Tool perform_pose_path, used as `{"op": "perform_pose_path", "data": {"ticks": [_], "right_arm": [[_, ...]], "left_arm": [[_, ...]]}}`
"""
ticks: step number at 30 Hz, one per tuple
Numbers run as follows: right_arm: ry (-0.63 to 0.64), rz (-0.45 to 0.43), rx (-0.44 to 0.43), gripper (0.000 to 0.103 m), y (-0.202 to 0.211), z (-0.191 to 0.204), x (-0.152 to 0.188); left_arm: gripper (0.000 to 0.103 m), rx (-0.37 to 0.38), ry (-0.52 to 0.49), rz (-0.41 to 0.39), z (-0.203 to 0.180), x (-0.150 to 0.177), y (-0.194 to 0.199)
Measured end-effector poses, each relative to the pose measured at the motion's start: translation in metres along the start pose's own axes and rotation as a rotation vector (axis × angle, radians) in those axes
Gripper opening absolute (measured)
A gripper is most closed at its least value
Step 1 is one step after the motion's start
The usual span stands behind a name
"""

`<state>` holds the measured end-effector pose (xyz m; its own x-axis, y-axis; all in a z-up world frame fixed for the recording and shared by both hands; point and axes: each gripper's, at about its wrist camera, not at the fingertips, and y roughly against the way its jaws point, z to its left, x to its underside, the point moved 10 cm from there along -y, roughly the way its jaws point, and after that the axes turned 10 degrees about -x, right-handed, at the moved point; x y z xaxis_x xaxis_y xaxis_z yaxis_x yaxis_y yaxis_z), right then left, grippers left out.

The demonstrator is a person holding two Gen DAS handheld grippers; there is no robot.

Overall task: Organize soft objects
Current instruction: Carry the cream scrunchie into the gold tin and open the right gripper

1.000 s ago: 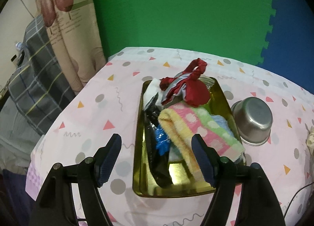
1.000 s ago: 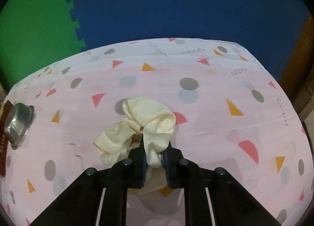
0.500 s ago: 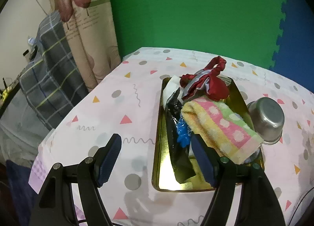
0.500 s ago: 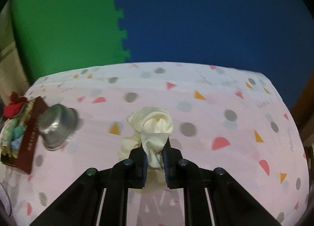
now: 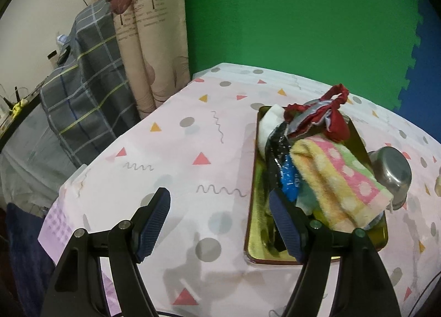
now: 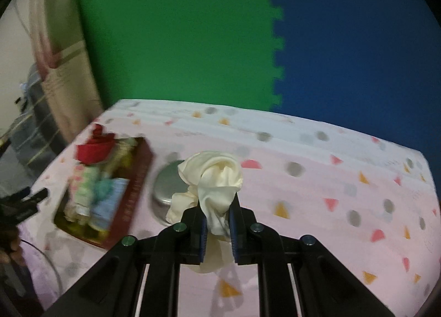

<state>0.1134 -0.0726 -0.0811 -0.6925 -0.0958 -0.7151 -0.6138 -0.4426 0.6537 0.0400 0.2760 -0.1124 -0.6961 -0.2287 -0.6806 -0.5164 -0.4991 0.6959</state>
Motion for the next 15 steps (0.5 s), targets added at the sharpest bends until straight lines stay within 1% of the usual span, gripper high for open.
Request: {"op": "perform_pose_path", "data": {"ticks": [2, 7, 10, 15], "right_arm": [[0.013, 0.003, -0.038, 0.013, -0.006, 0.021, -0.007], [0.029, 0.008, -0.135, 0.013, -0.022, 0.071, -0.025], [0.035, 0.014, -0.184, 0.013, -0.032, 0.097, -0.035], [0.052, 0.033, -0.250, 0.013, -0.050, 0.138, -0.042]], "left_arm": [[0.072, -0.008, 0.013, 0.001, 0.005, 0.000, -0.002], [0.074, -0.061, 0.026, 0.006, 0.022, 0.005, -0.010], [0.074, -0.075, 0.033, 0.013, 0.029, 0.006, -0.014], [0.074, -0.078, 0.047, 0.026, 0.035, 0.007, -0.019]]}}
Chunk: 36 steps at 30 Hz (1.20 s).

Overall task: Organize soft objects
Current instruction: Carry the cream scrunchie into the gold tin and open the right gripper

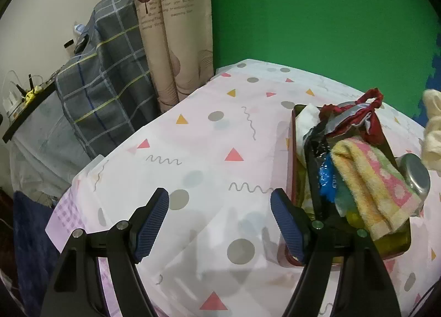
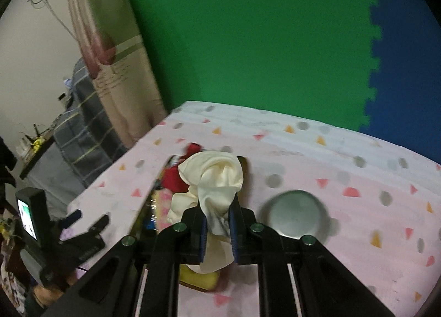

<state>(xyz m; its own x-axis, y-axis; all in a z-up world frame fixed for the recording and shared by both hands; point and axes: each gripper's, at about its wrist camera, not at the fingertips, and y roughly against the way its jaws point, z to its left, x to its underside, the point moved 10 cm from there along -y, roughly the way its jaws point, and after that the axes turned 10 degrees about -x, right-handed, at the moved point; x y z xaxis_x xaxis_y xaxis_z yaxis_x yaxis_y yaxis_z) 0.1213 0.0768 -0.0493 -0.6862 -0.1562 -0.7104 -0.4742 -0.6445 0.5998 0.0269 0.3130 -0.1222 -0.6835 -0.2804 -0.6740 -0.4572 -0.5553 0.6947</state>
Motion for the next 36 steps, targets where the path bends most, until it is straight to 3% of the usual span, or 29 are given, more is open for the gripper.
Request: {"op": "perform_pose_path", "data": {"ticks": [9, 17, 19, 26, 29, 32, 36], "right_arm": [[0.013, 0.069, -0.062, 0.013, -0.050, 0.037, 0.008], [0.038, 0.100, -0.011, 0.014, -0.073, 0.030, 0.022], [0.045, 0.104, 0.016, 0.018, -0.075, 0.026, 0.024], [0.047, 0.098, 0.061, 0.049, -0.073, 0.020, 0.026], [0.048, 0.095, 0.079, 0.051, -0.069, 0.019, 0.027], [0.052, 0.089, 0.092, 0.062, -0.065, 0.021, 0.029], [0.067, 0.086, 0.101, 0.063, -0.060, 0.024, 0.030]], "left_arm": [[0.074, 0.017, 0.024, 0.014, 0.004, 0.001, -0.005], [0.074, 0.040, 0.013, 0.012, -0.002, 0.002, -0.004], [0.074, 0.045, 0.008, 0.014, -0.004, 0.003, -0.004], [0.075, 0.069, -0.010, 0.000, -0.013, 0.003, 0.002], [0.080, 0.082, -0.005, -0.004, -0.014, 0.003, 0.004], [0.080, 0.091, -0.007, -0.012, -0.016, 0.002, 0.005], [0.080, 0.099, -0.010, -0.006, -0.018, 0.004, 0.005]]}}
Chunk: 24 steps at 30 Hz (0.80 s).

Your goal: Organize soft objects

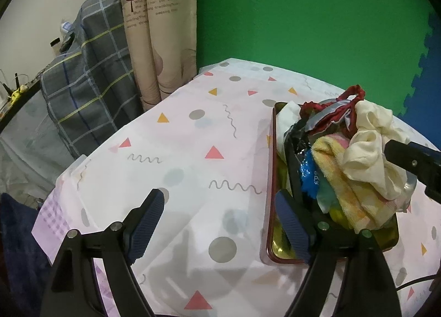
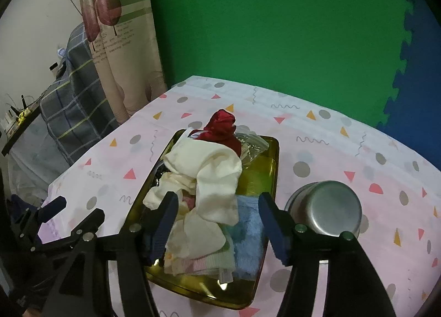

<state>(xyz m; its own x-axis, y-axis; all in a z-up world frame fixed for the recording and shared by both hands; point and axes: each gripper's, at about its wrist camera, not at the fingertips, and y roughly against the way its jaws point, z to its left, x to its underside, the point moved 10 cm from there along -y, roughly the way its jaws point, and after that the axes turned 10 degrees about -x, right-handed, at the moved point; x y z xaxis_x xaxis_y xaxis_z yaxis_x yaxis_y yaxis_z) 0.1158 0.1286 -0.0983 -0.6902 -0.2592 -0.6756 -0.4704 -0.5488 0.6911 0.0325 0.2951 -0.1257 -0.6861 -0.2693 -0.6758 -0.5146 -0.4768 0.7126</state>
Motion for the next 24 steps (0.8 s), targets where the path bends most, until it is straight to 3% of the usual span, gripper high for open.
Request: {"op": "perform_pose_path", "data": {"ticks": [11, 24], "right_arm": [[0.062, -0.054, 0.086, 0.073, 0.037, 0.008, 0.012], [0.079, -0.014, 0.109, 0.075, 0.043, 0.016, 0.052]], "left_arm": [[0.080, 0.006, -0.015, -0.003, -0.006, 0.000, 0.001], [0.082, 0.020, -0.027, -0.004, -0.012, 0.001, 0.004]]}}
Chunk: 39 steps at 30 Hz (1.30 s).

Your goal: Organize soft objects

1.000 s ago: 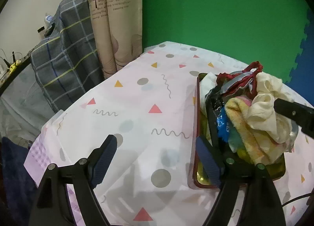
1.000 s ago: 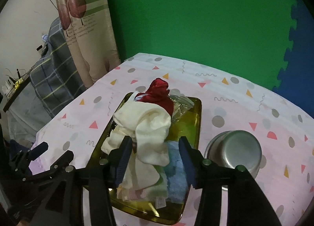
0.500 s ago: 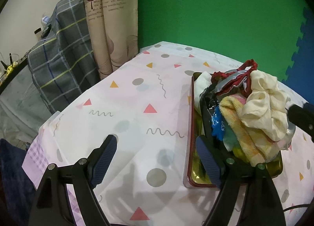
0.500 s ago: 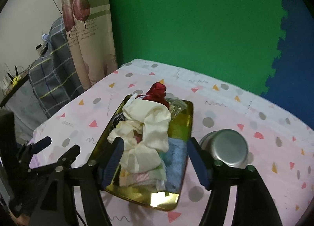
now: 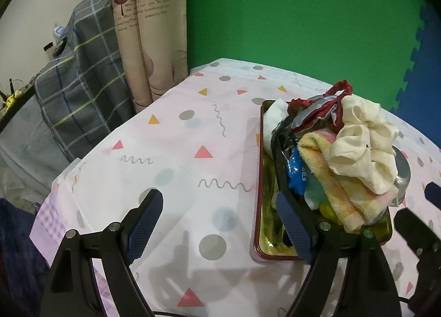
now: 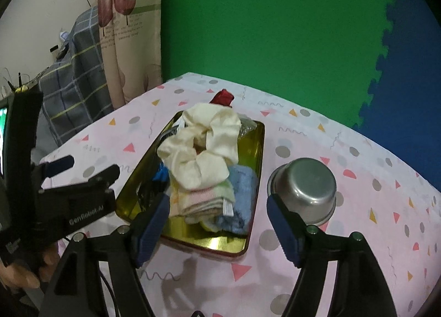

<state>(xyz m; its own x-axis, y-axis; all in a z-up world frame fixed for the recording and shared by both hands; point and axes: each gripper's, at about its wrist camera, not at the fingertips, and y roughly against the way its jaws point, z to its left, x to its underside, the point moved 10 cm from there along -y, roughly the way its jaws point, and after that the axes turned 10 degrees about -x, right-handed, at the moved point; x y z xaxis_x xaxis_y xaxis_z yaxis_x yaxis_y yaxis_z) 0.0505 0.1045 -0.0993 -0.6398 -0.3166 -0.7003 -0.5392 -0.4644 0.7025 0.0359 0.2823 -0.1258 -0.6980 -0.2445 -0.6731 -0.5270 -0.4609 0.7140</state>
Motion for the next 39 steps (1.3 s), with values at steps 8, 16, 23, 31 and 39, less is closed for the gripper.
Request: {"op": "perform_pose_path", "data": {"ticks": [8, 16, 23, 31, 39], "right_arm": [[-0.027, 0.034, -0.010, 0.075, -0.005, -0.001, 0.014], [-0.032, 0.047, -0.012, 0.075, -0.008, 0.000, 0.017], [-0.031, 0.056, -0.014, 0.075, -0.009, 0.000, 0.019], [-0.034, 0.064, -0.017, 0.075, -0.011, 0.002, 0.022], [-0.033, 0.073, -0.018, 0.075, -0.013, 0.003, 0.024]], "left_arm": [[0.082, 0.001, -0.002, 0.000, -0.001, 0.000, 0.001], [0.082, 0.004, -0.008, 0.000, -0.003, 0.000, 0.001], [0.082, 0.005, -0.006, 0.001, -0.003, 0.001, 0.001], [0.082, 0.003, -0.015, 0.000, -0.005, 0.001, 0.001], [0.082, 0.005, -0.015, 0.000, -0.005, 0.001, 0.001]]}}
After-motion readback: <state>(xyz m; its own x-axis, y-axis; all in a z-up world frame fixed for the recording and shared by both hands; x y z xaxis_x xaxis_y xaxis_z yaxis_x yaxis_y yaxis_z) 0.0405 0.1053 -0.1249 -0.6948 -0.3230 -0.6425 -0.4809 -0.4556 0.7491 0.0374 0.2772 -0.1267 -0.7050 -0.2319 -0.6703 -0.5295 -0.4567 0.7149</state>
